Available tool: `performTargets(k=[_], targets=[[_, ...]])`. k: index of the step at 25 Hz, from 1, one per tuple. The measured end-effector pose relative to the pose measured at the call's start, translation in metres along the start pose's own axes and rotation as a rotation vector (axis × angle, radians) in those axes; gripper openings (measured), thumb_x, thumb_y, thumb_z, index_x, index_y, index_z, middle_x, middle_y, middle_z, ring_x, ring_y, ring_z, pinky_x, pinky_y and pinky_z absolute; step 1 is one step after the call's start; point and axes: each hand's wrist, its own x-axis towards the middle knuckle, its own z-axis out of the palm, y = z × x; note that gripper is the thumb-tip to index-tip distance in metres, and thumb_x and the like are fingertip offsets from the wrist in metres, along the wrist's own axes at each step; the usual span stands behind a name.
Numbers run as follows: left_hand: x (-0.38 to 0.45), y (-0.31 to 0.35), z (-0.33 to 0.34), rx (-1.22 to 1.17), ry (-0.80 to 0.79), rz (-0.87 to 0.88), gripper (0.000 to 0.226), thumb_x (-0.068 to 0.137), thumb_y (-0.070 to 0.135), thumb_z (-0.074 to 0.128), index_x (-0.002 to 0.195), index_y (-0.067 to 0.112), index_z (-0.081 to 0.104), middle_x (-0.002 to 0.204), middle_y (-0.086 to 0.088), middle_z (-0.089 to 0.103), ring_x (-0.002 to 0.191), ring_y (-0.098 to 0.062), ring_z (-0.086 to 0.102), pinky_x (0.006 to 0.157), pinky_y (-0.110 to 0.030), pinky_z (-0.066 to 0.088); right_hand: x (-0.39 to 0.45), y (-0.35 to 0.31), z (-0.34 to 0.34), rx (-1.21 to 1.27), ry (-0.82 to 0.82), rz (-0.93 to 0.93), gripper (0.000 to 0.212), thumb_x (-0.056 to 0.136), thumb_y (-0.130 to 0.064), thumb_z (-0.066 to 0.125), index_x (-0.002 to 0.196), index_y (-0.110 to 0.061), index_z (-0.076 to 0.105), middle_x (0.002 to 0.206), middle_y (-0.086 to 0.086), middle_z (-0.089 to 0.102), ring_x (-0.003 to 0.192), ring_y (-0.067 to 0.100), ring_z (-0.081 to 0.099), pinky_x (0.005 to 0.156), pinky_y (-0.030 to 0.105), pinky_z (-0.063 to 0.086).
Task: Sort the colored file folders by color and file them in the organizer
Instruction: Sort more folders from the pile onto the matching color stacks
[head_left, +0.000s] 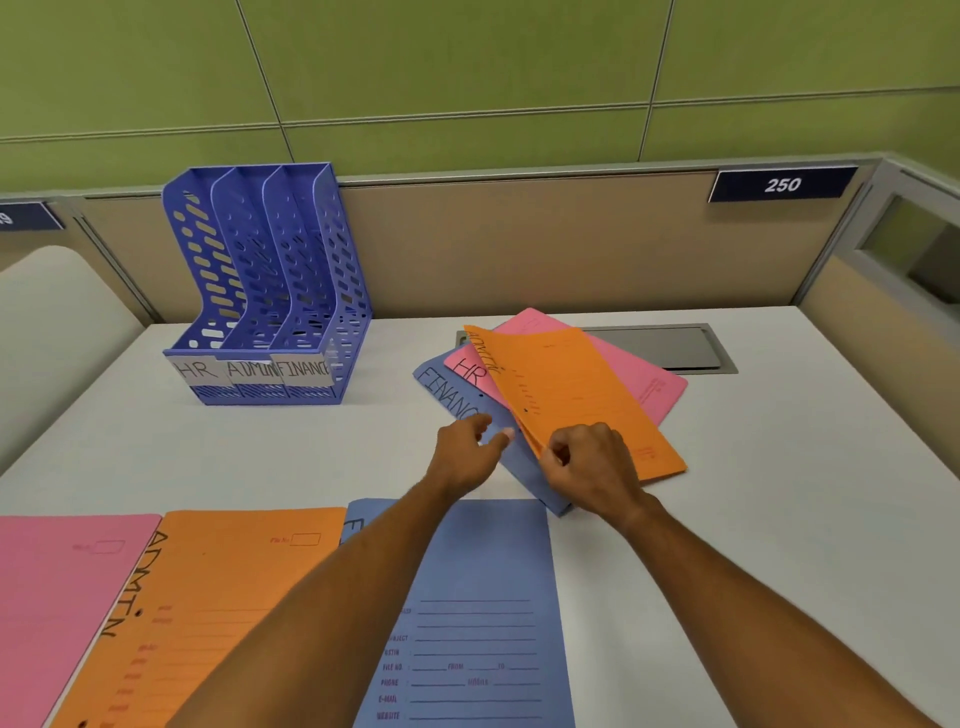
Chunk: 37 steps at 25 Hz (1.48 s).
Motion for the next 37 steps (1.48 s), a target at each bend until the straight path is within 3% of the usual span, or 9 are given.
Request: performTargets(k=[5,10,12,15,20,24,28,34,37], targets=[[0.010,0.012,-0.001,-0.550,0.108,-0.302,0.013,0.086,0.015,0.070,0.081,0.005,0.064,0.099,-0.018,0.071,0.085,-0.029,0.072,0.072,-0.038,0.061,-0.016,-0.023,-0.008,0.111,-0.075,-0.093,0.027,0.072,-0.039,0.054,0.061,-0.018,0.067,0.057,-0.003,0.067,0.051,0.015,0.058,0.052,0.028,0.048],[0.000,0.004,-0.009,-0.536,0.165,-0.396,0.009,0.079,0.000,0.071,0.081,0.000,0.062,0.095,-0.019,0.070,0.081,-0.026,0.070,0.051,-0.026,0.055,-0.024,-0.030,-0.004,0.072,-0.207,0.018,0.028,0.070,-0.052,0.063,0.074,-0.026,0.072,0.074,-0.010,0.072,0.073,0.013,0.064,0.066,0.028,0.052],[-0.004,-0.001,-0.021,-0.526,0.156,-0.389,0.007,0.080,0.000,0.070,0.084,-0.001,0.064,0.098,-0.016,0.070,0.085,-0.026,0.069,0.056,-0.027,0.055,-0.022,-0.026,-0.004,0.111,-0.176,0.124,0.030,0.071,-0.054,0.062,0.079,-0.026,0.072,0.080,-0.010,0.071,0.080,0.015,0.063,0.072,0.032,0.053],[-0.011,-0.010,-0.049,-0.548,0.126,-0.345,0.010,0.083,-0.002,0.067,0.087,0.006,0.065,0.101,-0.015,0.070,0.089,-0.026,0.069,0.062,-0.030,0.056,-0.015,-0.023,-0.009,0.255,-0.091,0.294,0.017,0.077,-0.035,0.064,0.087,-0.024,0.073,0.089,-0.006,0.073,0.090,0.019,0.065,0.080,0.035,0.054],[-0.033,-0.026,-0.109,-0.624,0.096,-0.305,0.015,0.087,-0.008,0.059,0.096,0.003,0.065,0.098,-0.014,0.069,0.087,-0.026,0.067,0.065,-0.031,0.055,-0.001,-0.034,-0.012,0.409,0.047,0.539,0.028,0.083,-0.012,0.061,0.110,-0.012,0.069,0.110,0.005,0.069,0.100,0.026,0.061,0.084,0.031,0.046],[-0.054,-0.062,-0.156,-0.634,0.014,-0.288,0.024,0.088,-0.006,0.056,0.110,0.000,0.066,0.106,-0.015,0.071,0.098,-0.028,0.067,0.076,-0.035,0.054,0.004,-0.060,-0.004,0.670,0.062,0.628,0.011,0.087,-0.010,0.060,0.094,-0.014,0.069,0.095,0.002,0.067,0.090,0.023,0.060,0.080,0.032,0.049],[-0.079,-0.102,-0.196,-0.646,-0.035,-0.312,0.023,0.090,-0.005,0.054,0.109,0.000,0.065,0.100,-0.015,0.071,0.093,-0.028,0.066,0.077,-0.035,0.052,-0.001,-0.098,0.010,0.951,0.041,0.654,0.024,0.090,-0.006,0.061,0.071,-0.019,0.069,0.091,0.012,0.071,0.092,0.034,0.067,0.086,0.050,0.056],[-0.128,-0.160,-0.258,-0.628,-0.065,-0.389,0.016,0.088,-0.005,0.057,0.096,0.008,0.065,0.092,-0.013,0.072,0.082,-0.024,0.066,0.074,-0.033,0.053,-0.017,-0.166,0.026,1.116,-0.074,0.646,0.013,0.091,0.004,0.058,0.083,-0.004,0.065,0.082,0.012,0.066,0.075,0.027,0.063,0.070,0.039,0.058],[-0.143,-0.184,-0.276,-0.660,0.064,-0.401,0.010,0.090,0.000,0.059,0.094,0.004,0.067,0.080,-0.008,0.072,0.072,-0.018,0.068,0.072,-0.031,0.053,-0.028,-0.194,0.042,1.070,-0.137,0.700,0.007,0.088,0.007,0.059,0.089,0.003,0.064,0.083,0.016,0.066,0.070,0.024,0.064,0.052,0.029,0.057]])
